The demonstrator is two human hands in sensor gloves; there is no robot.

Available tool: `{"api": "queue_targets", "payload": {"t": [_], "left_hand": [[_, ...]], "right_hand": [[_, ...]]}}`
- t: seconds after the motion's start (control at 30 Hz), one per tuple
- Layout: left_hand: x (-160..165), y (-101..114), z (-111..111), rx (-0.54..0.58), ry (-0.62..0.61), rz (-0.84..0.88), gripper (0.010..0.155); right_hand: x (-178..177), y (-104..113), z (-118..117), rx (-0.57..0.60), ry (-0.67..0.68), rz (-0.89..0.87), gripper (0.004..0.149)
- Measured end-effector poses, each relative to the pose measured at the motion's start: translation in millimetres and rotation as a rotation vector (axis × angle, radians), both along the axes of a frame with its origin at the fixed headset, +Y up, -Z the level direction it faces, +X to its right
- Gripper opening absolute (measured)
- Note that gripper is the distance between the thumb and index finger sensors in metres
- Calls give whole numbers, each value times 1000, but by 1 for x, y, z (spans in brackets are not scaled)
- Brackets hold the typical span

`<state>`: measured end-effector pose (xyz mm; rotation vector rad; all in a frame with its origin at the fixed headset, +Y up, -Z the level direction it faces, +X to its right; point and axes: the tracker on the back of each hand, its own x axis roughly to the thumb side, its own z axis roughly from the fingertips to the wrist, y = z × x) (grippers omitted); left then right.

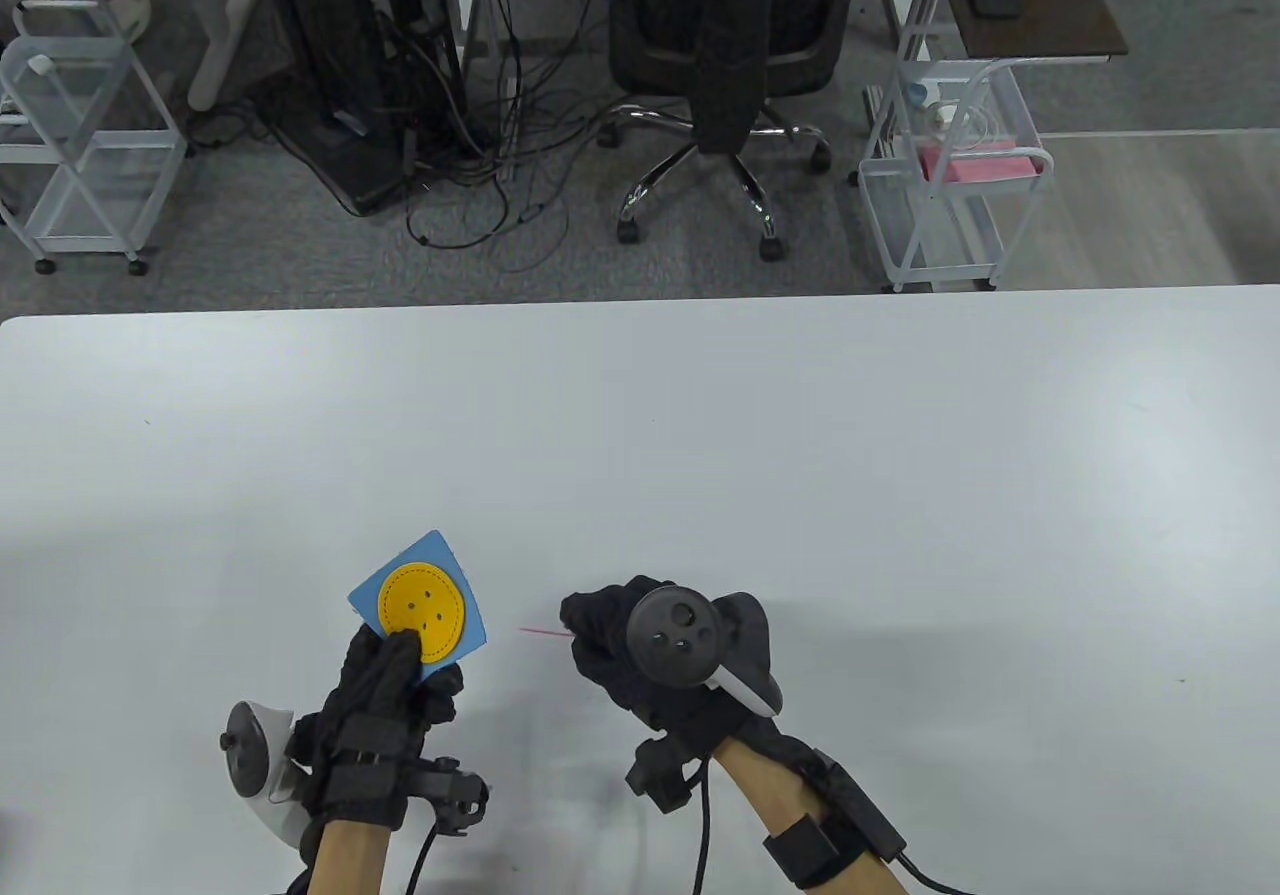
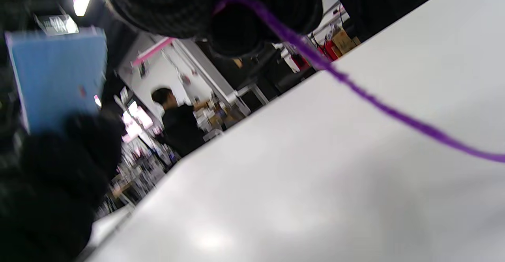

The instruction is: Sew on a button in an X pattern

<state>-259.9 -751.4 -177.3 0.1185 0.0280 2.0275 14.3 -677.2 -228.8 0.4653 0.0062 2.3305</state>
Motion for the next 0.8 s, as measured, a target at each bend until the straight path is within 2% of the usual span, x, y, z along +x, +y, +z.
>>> {"api": "queue_targets", "payload": {"t": [0.17, 0.4, 0.5, 0.8], "left_hand": [[9, -6, -4, 22, -147, 248, 42], [25, -10, -6, 79, -328, 515, 43], [28, -10, -6, 88, -346, 567, 43], [34, -11, -6, 110, -406, 584, 43]], "right_hand": [[-7, 18, -1, 13, 28, -173, 39], [-27, 21, 5, 39, 73, -291, 39], [-31, 22, 6, 40, 67, -299, 39], [-40, 22, 8, 50, 84, -286, 39]]}}
